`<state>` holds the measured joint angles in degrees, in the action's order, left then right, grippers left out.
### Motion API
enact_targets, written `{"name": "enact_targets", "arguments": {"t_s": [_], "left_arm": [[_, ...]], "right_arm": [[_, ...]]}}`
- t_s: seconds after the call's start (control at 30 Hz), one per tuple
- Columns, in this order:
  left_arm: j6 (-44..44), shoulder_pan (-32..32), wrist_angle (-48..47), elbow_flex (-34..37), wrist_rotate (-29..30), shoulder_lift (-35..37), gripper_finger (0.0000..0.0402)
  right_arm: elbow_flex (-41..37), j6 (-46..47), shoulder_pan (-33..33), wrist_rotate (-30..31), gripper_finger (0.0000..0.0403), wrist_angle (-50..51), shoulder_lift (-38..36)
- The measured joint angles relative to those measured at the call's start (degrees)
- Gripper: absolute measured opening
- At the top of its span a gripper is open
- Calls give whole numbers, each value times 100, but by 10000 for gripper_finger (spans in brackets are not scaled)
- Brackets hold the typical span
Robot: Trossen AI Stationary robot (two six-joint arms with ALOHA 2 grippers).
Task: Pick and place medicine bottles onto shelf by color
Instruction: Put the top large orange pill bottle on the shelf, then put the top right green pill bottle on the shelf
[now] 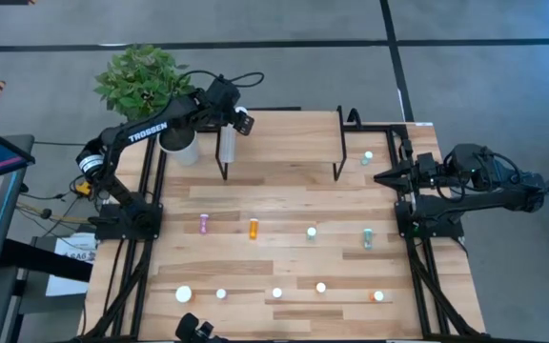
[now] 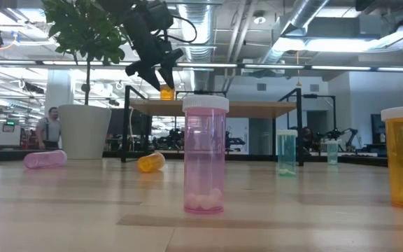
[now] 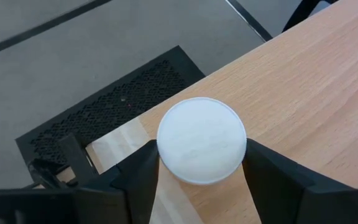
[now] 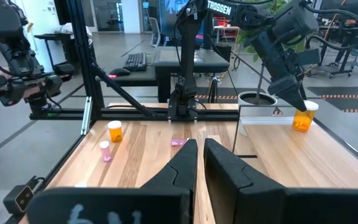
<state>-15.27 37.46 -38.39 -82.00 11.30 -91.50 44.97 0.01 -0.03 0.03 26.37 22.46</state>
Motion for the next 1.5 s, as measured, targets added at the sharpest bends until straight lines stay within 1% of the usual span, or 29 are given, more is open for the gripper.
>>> {"name": "enact_targets", "arguments": {"t_s": [0.23,0.37,0.57,0.73,1.03,1.13,1.3,1.4,1.5], "left_arm": [[2,-32,17,-2,51,0,258],[28,-31,17,-2,51,0,274],[67,-31,10,-4,-142,13,276],[63,-84,9,-4,-202,213,277],[183,-352,-2,-7,-7,1049,277],[530,-708,-73,6,-14,1331,277],[749,-1650,-604,61,-45,1661,277],[699,-2458,-834,61,10,1966,277],[707,-3426,-1212,61,125,2257,277]], "right_arm": [[0,2,0,0,56,0,0],[0,2,0,2,56,0,0],[0,2,0,1,56,0,0],[0,2,0,2,56,0,0],[0,2,0,2,56,0,0],[0,1,0,1,56,0,1],[0,2,0,2,56,0,0],[0,1,0,1,56,0,0],[0,2,0,2,56,0,1]]}}
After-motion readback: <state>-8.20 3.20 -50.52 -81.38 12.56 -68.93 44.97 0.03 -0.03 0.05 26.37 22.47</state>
